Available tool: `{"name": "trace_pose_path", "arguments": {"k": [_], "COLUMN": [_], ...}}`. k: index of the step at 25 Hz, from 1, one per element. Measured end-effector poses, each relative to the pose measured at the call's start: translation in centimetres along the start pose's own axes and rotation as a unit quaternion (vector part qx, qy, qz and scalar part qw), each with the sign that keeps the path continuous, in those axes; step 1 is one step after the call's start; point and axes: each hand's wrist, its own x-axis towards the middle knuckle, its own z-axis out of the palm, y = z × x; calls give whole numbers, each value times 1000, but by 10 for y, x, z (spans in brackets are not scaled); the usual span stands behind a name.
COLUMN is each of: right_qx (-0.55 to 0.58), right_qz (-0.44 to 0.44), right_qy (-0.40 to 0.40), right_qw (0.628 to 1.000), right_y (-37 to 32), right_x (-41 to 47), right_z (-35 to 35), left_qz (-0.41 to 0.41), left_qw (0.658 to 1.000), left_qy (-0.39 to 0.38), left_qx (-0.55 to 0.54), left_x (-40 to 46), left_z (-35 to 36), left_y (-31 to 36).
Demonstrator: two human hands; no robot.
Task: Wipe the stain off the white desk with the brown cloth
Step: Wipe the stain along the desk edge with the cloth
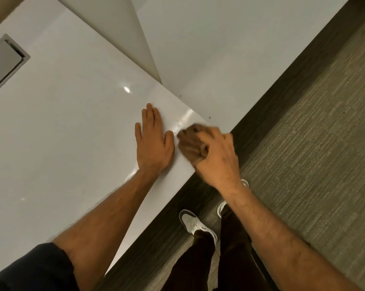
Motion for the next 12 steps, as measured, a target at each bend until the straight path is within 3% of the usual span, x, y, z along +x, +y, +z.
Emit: {"name": "trace_pose_path", "arguments": {"k": [2,4,6,8,10,12], "right_qx": [7,112,240,296,202,56], "right_qz": [-10,19,53,69,54,40], "right_qy": [-80,-134,-181,-221,-197,-96], "right_qw": [997,984,952,927,958,993], "right_y": [-12,-21,-25,-35,-43,-43], "right_x": [-18,-21,-5,24,49,55], "right_z": [10,4,-18,-39,-44,-39], "left_qz": [2,-12,-21,-32,-50,-78], "left_qw": [995,984,983,988,991,993], "left_qy": [-10,8,41,58,64,60], "left_qx": [-104,-177,-175,-140,-104,-57], "left_x": [-7,-21,-42,-67,-91,-111], "left_z": [-12,-29,-44,-56,-66,-74], "left_y": [3,-7,-30,-64,-99,-131]}}
